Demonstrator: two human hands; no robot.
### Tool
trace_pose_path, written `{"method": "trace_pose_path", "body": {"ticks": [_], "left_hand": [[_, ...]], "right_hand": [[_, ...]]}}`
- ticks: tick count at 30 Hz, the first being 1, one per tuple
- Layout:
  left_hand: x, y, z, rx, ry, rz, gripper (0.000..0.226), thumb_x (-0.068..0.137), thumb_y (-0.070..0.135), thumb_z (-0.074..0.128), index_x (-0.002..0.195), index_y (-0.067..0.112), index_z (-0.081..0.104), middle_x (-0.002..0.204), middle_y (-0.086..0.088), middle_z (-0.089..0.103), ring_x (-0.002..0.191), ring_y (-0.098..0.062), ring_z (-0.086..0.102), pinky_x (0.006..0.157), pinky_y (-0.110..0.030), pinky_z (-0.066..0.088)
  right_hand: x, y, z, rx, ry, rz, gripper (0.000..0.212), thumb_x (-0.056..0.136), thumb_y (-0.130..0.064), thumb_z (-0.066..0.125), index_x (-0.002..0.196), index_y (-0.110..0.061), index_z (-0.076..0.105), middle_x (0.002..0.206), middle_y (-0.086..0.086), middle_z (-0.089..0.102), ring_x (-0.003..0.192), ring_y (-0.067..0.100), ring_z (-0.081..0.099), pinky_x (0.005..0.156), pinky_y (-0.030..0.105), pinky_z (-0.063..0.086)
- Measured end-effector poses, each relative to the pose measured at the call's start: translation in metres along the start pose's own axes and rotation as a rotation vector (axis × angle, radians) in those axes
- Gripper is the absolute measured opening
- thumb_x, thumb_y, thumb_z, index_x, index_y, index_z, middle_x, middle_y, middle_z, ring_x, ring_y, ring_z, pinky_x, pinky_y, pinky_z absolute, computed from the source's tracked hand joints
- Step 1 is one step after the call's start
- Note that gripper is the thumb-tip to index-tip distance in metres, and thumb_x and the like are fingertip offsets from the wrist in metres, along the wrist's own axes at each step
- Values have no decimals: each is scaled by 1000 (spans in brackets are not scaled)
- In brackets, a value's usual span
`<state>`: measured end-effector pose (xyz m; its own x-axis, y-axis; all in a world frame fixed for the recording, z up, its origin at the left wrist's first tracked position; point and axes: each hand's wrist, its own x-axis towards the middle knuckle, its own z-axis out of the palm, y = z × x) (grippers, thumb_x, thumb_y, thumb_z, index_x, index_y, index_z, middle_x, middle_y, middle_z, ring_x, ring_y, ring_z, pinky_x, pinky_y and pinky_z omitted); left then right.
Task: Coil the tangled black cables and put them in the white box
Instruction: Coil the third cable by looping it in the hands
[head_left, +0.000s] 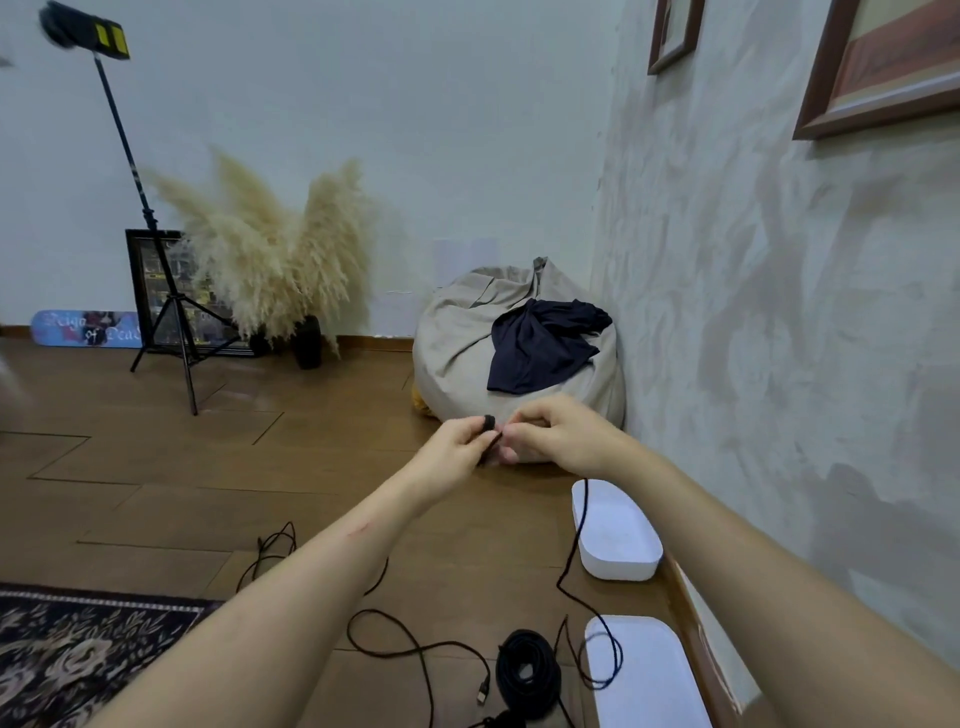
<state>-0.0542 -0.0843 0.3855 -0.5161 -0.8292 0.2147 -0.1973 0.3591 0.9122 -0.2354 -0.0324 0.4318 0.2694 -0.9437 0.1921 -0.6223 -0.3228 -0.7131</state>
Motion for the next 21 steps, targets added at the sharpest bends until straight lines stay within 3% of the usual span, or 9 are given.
{"method": "trace_pose_path", "body": {"ticks": [3, 5, 8, 12, 15, 21], "left_hand": [[-4, 9, 14, -179, -154, -56, 26, 111, 22, 44, 107, 10, 67, 87, -4, 71, 96, -18, 70, 101, -38, 55], [-4, 13, 17, -301, -187, -82, 28, 110, 25, 45, 108, 9, 67, 82, -3, 66, 92, -20, 69, 107, -49, 49], [-5, 20, 17, -380, -195, -142, 37, 112, 26, 38, 113, 5, 69, 81, -4, 63, 91, -22, 68, 105, -46, 49], [-9, 23, 27, -172, -206, -50, 30, 112, 23, 41, 110, 8, 68, 81, 2, 59, 92, -17, 66, 104, -46, 48], [-8, 22, 27, -119, -132, 4, 25, 111, 18, 43, 106, 9, 67, 78, 5, 57, 88, -15, 65, 98, -43, 49], [-10, 20, 14, -48, -139, -5, 23, 109, 16, 48, 113, 8, 69, 88, 4, 73, 97, -18, 67, 103, -39, 51]], "right_hand": [[-1, 7, -10, 1, 136, -57, 21, 100, -20, 61, 84, -18, 75, 77, -3, 73, 73, 5, 61, 73, 27, 46], [-2, 9, -12, 5, 198, -71, 18, 99, -22, 64, 85, -19, 75, 73, -11, 71, 71, 1, 60, 71, 22, 45], [-3, 16, -14, -6, 285, -59, 15, 98, -26, 66, 86, -27, 76, 68, -14, 67, 66, 0, 55, 68, 23, 42], [-2, 20, -14, 26, 306, -46, 14, 97, -29, 68, 85, -33, 75, 74, -9, 70, 67, 0, 54, 68, 24, 43], [1, 25, -14, 117, 323, -13, 9, 94, -29, 72, 88, -24, 76, 70, -7, 64, 66, 3, 51, 68, 25, 42], [-1, 35, -18, 134, 237, 0, 10, 99, -19, 65, 98, -24, 73, 75, 0, 64, 69, 2, 54, 67, 15, 41]]}}
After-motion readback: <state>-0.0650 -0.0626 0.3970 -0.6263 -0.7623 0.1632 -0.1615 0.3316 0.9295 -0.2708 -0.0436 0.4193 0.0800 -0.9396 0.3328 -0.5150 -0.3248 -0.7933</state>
